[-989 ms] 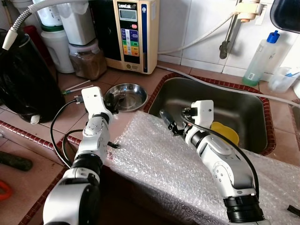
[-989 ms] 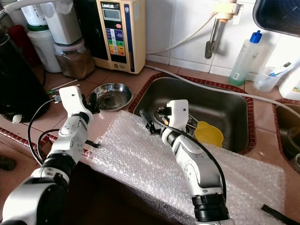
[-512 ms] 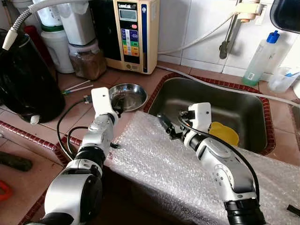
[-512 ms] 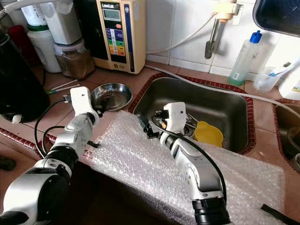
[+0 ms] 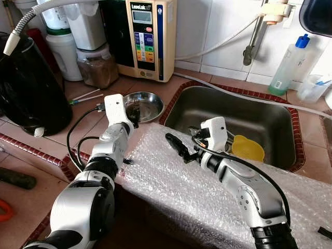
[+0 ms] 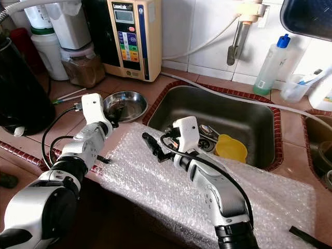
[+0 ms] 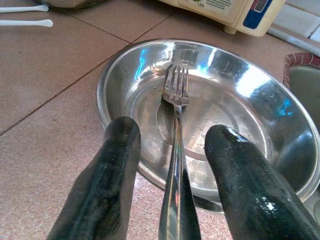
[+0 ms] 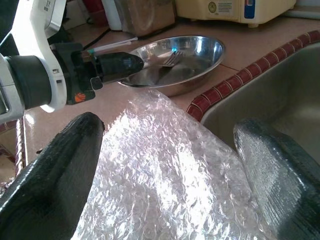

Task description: Kitchen organization

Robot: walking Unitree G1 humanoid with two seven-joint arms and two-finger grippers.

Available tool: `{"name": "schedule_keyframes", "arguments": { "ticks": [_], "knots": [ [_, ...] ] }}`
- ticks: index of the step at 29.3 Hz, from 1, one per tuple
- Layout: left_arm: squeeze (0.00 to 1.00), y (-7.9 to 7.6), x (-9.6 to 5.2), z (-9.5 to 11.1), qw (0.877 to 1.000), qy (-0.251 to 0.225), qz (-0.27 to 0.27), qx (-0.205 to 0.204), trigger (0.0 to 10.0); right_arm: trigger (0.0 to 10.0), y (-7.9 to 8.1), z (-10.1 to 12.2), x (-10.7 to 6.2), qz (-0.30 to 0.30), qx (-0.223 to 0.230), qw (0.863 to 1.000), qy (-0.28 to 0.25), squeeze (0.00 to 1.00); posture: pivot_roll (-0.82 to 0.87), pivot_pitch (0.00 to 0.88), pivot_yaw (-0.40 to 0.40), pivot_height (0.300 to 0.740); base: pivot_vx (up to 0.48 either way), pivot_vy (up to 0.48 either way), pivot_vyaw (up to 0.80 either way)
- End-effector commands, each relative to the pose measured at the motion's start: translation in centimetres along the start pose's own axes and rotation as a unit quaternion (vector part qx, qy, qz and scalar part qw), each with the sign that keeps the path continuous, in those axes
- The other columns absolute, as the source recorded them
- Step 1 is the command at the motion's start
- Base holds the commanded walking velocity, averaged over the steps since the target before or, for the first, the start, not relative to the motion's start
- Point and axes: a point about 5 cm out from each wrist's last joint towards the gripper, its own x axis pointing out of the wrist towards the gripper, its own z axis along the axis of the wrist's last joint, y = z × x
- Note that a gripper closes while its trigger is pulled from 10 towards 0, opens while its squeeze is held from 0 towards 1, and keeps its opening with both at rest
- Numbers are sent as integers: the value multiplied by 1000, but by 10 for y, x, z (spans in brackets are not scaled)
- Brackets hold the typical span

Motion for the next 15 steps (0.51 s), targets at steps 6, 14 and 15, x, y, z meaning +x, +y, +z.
{"name": "schedule_keyframes", "arguments": {
  "ticks": [6, 14, 15],
  "knots": [
    [0, 2, 1, -1, 1000, 20, 5, -3, 0, 10000, 1, 6, 1, 3, -9, 1000, -8, 361, -71, 0, 44, 740, 0, 0, 0],
    [0, 3, 1, -2, 1000, 22, 2, -2, 0, 10000, 0, 7, 3, 0, -8, 1000, -11, 361, -68, 0, 43, 740, 0, 0, 0],
    [0, 3, 1, -2, 1000, 22, 2, -2, 0, 10000, 0, 7, 3, 0, -8, 1000, -11, 361, -68, 0, 43, 740, 0, 0, 0]
  ]
}}
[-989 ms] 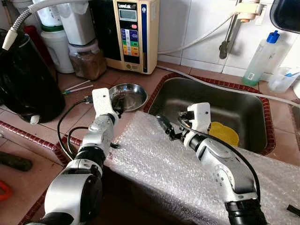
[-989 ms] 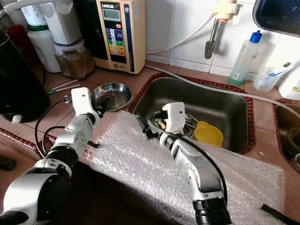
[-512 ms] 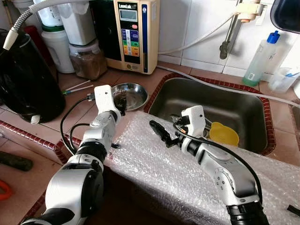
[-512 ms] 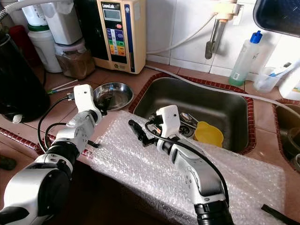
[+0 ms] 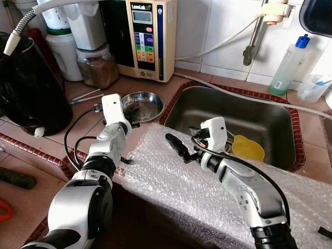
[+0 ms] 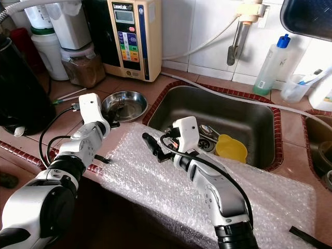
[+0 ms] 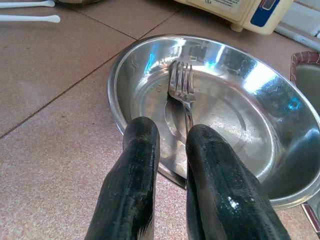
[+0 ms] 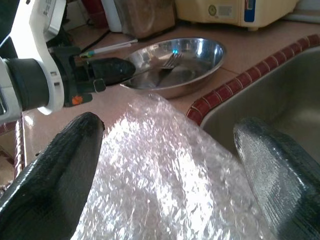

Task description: Kitchen organization

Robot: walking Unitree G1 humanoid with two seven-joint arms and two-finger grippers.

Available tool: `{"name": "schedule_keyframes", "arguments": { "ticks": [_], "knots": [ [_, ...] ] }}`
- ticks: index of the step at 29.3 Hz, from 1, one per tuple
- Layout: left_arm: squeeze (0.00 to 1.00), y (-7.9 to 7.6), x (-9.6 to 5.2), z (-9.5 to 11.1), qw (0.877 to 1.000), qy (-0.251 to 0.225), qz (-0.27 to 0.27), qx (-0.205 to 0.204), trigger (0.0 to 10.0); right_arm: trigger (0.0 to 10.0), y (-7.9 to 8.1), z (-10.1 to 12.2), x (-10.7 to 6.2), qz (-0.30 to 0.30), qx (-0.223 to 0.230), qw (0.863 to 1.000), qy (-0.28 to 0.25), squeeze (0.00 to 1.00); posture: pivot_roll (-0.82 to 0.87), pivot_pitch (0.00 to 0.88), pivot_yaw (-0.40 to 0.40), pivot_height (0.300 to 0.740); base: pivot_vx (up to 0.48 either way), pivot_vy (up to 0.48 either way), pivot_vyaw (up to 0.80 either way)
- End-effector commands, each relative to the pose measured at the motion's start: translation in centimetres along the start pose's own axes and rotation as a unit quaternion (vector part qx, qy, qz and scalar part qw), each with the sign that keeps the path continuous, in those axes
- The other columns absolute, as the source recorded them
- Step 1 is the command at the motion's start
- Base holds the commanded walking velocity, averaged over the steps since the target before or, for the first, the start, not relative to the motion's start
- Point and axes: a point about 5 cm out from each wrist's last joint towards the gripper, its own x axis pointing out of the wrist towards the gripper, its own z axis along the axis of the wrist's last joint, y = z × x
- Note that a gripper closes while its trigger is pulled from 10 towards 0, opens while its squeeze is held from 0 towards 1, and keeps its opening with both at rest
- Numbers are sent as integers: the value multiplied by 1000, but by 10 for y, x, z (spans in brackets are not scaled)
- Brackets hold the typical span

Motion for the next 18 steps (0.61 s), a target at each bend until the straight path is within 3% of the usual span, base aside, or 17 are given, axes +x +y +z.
{"name": "schedule_keyframes", "arguments": {
  "ticks": [1, 18],
  "knots": [
    [0, -1, 0, -2, 1000, 15, -3, 1, 0, 10000, 0, 5, 2, 0, -4, 1000, -8, 361, -68, 0, 43, 740, 0, 0, 0],
    [0, -1, 0, -2, 1000, 10, -1, -6, 0, 10000, -1, 5, 2, 2, 1, 1000, -8, 361, -66, 0, 36, 740, 0, 0, 0]
  ]
}}
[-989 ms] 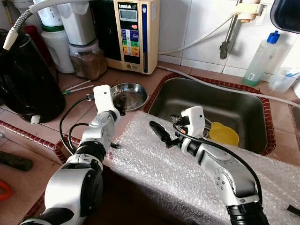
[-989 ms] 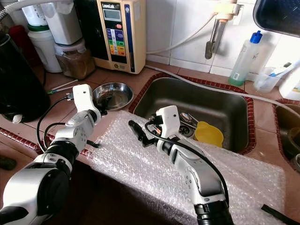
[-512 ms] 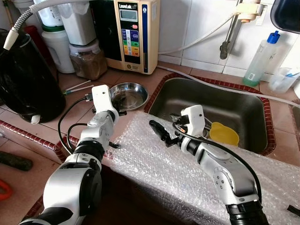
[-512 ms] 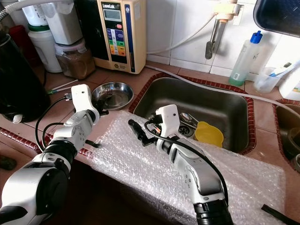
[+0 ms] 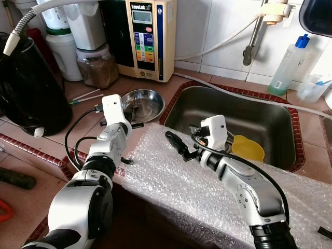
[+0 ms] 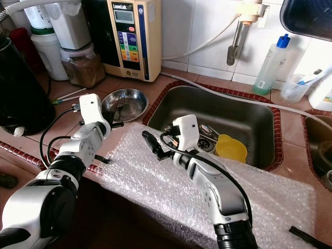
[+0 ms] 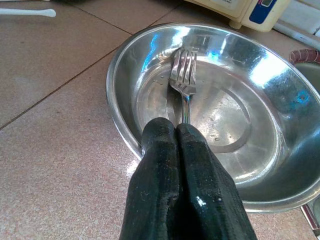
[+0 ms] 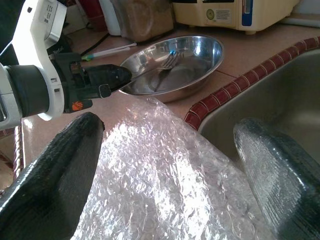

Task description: Kitchen organization

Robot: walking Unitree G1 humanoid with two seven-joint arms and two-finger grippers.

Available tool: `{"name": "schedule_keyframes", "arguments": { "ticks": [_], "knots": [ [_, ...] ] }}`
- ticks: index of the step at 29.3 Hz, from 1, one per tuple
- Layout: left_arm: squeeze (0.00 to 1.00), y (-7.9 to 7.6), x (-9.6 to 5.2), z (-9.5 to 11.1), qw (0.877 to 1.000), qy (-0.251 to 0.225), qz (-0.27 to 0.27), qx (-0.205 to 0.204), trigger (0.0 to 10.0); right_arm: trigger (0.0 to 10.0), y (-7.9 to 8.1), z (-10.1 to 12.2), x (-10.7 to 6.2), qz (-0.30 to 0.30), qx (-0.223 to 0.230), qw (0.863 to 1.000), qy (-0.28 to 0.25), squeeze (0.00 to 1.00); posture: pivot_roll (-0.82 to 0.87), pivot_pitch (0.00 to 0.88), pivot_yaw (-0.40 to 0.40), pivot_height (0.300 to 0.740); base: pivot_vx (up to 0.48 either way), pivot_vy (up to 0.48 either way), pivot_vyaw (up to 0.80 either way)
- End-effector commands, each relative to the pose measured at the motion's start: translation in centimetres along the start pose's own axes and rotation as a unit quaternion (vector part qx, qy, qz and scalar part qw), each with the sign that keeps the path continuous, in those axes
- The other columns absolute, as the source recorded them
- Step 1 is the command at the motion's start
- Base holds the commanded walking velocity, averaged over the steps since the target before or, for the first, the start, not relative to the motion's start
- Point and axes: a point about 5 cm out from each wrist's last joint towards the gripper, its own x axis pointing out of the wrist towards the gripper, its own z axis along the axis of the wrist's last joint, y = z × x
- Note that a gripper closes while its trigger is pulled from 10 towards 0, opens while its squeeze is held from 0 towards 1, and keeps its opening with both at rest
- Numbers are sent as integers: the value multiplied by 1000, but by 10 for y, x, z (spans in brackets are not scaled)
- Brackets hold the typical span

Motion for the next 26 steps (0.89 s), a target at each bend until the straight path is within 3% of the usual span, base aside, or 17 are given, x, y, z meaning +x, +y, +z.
{"name": "schedule_keyframes", "arguments": {
  "ticks": [1, 11, 21, 22, 23, 24, 25, 26],
  "knots": [
    [0, 0, 0, -1, 1000, 6, 0, -1, 0, 10000, 0, 4, 2, 3, -1, 1000, -3, 361, -66, 0, 36, 740, 0, 0, 0],
    [0, -8, -2, 23, 996, -87, -12, 4, 0, 10000, -2, 5, 2, 1, -4, 1000, -4, 361, -67, 0, 30, 740, 0, 0, 0],
    [0, -12, -3, 26, 995, -100, -18, 10, 0, 10000, -2, 5, 2, 1, -4, 1000, -3, 361, -67, 0, 27, 740, 0, 0, 0],
    [0, -15, -4, 24, 994, -104, -22, 31, 0, 10000, -2, 5, 2, 1, -5, 1000, -3, 357, -70, 0, 24, 740, 0, 0, 0],
    [745, -16, -4, 23, 994, -102, -19, 46, 2902, 10000, -2, 5, 1, 1, -6, 1000, -2, 357, -71, 0, 24, 740, 0, 0, 0],
    [745, -16, -4, 23, 994, -102, -19, 46, 2902, 10000, -2, 5, 1, 1, -6, 1000, -2, 357, -71, 0, 24, 740, 0, 0, 0],
    [1000, -17, -5, 24, 992, -106, -16, 63, 9765, 10000, -3, 5, 1, 0, -6, 1000, -2, 357, -69, 0, 24, 740, 0, 0, 0],
    [1000, -17, -6, 26, 992, -111, -17, 65, 9765, 10000, -3, 5, 1, -1, -7, 1000, -1, 357, -69, 0, 24, 740, 0, 0, 0]
  ]
}}
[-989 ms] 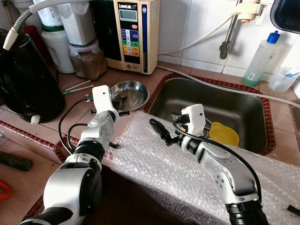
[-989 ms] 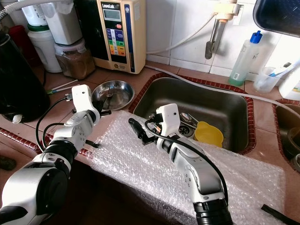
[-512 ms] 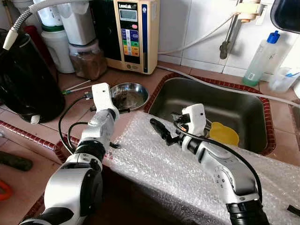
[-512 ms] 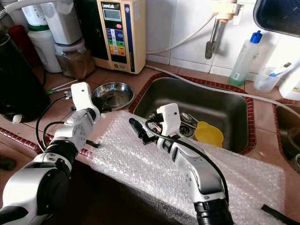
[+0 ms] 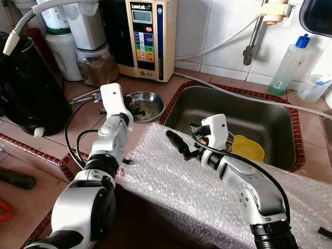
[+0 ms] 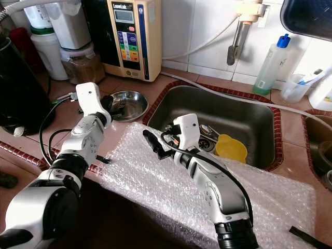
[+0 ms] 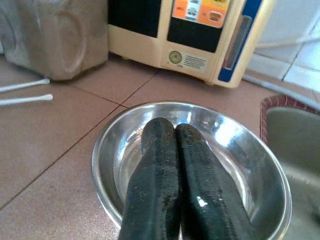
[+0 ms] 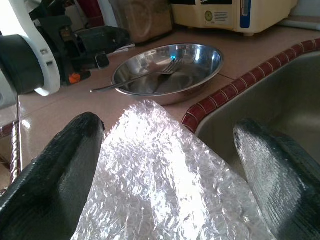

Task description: Kitchen organization

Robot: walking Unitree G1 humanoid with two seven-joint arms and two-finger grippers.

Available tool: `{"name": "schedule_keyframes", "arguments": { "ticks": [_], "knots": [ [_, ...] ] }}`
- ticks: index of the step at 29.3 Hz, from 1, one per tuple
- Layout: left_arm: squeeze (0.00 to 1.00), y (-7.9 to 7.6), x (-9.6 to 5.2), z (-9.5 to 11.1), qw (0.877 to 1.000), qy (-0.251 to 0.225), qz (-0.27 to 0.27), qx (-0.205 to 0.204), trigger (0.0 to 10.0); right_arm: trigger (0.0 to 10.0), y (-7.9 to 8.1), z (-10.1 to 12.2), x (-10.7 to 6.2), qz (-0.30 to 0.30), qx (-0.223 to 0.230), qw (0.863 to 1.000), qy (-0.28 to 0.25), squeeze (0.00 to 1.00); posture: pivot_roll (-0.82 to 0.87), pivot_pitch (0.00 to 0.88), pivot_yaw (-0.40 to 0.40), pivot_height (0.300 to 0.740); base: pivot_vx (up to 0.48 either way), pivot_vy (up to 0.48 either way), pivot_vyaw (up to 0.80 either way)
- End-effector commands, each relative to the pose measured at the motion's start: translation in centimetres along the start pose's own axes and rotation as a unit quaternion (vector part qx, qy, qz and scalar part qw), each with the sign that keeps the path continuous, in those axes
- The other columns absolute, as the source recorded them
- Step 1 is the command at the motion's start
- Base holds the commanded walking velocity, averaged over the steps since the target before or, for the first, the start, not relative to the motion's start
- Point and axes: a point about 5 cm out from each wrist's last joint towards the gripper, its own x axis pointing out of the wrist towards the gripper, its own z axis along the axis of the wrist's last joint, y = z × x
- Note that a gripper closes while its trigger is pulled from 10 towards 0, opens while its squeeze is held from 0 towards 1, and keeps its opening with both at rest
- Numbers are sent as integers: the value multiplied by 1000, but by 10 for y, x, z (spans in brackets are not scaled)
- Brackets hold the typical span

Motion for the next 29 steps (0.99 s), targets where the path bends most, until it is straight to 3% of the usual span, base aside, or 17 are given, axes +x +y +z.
{"name": "schedule_keyframes", "arguments": {
  "ticks": [1, 4, 6, 14, 17, 18, 19, 20, 22, 25, 29],
  "knots": [
    [1000, 0, -1, 8, 999, -25, -2, 22, 10000, 10000, -2, 2, 0, 0, -3, 1000, 0, 357, -68, 0, 24, 740, 0, 0, 0],
    [1000, 0, -5, 14, 998, -56, -5, 32, 10000, 10000, -2, 2, 0, -1, -3, 1000, 1, 357, -66, 0, 25, 740, 0, 0, 0],
    [1000, 4, -15, 4, 998, -64, -4, 26, 10000, 10000, -1, 2, 1, 1, -1, 1000, 1, 357, -63, 0, 26, 740, 0, 0, 0],
    [1000, 11, -32, -30, 999, -32, 0, 26, 10000, 10000, 8, 1, -4, 38, 0, 999, 9, 318, -55, 0, 18, 740, 0, 0, 0],
    [1000, 13, -34, -34, 998, -34, 7, 46, 10000, 10000, 6, 0, -5, 33, 0, 999, 11, 302, -58, 0, 15, 740, 0, 0, 0],
    [1000, 13, -35, -33, 996, -47, 5, 72, 10000, 10000, 5, 0, -5, 31, -1, 999, 12, 294, -60, 0, 15, 740, 0, 0, 0],
    [329, 14, -35, -34, 995, -49, 3, 81, 10000, 10000, 5, 0, -5, 31, -1, 999, 12, 294, -62, 0, 15, 740, 0, 0, 0],
    [0, 14, -35, -34, 995, -50, 1, 86, 10000, 10000, 5, 0, -5, 31, 0, 999, 12, 294, -62, 0, 15, 740, 0, 0, 0],
    [0, 14, -33, -37, 996, -42, 0, 82, 10000, 10000, 6, 0, -5, 32, 0, 999, 12, 286, -64, 0, 17, 740, 0, 0, 0],
    [0, 10, -31, -35, 989, -55, -18, 133, 10000, 10000, 7, 0, -4, 33, 0, 999, 12, 294, -66, 0, 21, 740, 0, 0, 0],
    [0, 11, -31, -40, 984, -43, -30, 169, 10000, 10000, 7, 0, -5, 30, 1, 999, 11, 294, -72, 0, 26, 740, 0, 0, 0]
  ]
}}
